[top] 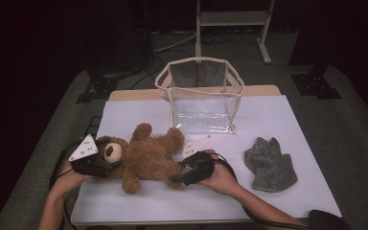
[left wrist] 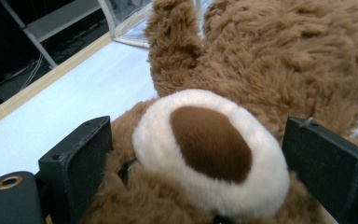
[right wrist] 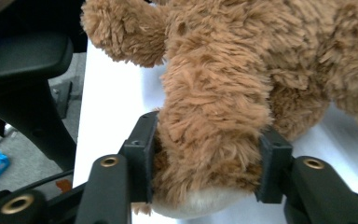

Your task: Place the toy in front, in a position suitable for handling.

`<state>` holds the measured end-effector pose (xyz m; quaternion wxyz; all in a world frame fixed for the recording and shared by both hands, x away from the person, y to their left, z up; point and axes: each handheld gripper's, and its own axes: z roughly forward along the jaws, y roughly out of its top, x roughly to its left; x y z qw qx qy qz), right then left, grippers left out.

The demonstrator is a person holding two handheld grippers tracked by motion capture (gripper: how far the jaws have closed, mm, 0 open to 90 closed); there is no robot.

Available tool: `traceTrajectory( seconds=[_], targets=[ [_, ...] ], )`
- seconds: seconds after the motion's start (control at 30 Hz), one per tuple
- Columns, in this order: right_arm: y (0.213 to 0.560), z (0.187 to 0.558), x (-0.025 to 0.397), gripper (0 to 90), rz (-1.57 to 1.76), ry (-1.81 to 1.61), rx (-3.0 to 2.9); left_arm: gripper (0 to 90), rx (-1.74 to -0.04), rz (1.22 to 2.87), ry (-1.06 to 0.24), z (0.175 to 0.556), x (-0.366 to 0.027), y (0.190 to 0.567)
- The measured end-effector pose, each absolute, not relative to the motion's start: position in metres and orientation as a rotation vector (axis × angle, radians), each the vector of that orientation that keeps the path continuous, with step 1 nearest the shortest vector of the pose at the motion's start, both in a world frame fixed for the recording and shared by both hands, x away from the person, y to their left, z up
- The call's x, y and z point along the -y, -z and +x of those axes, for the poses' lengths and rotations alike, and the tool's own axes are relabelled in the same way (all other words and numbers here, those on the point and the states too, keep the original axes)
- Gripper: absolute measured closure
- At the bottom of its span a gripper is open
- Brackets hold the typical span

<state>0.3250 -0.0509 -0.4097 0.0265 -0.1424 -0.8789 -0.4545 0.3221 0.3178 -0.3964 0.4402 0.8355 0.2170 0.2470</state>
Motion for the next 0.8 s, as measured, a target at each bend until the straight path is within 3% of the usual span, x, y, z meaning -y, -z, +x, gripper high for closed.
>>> traceTrajectory(
  seconds=[0.1, 0.33, 0.4, 0.5, 0.8],
  targets=[
    [0.408, 0.33, 0.055, 54.1, -0.461, 1.401, 2.682, 2.6, -0.577, 2.073, -0.609, 0.322, -0.319, 0.397],
    [0.405, 0.337, 0.061, 54.2, -0.474, 1.408, 2.649, 0.9, -0.578, 2.062, -0.598, 0.325, -0.32, 0.396],
    [0.406, 0.338, 0.061, 54.2, -0.471, 1.411, 2.641, 12.3, -0.528, 2.089, -0.602, 0.324, -0.318, 0.397],
    [0.406, 0.339, 0.061, 54.2, -0.477, 1.415, 2.622, 21.1, -0.522, 2.1, -0.612, 0.325, -0.316, 0.395],
    [0.387, 0.344, 0.063, 63.1, -0.448, 1.433, 2.569, 33.1, -0.537, 2.061, -0.608, 0.324, -0.315, 0.389]
  ],
)
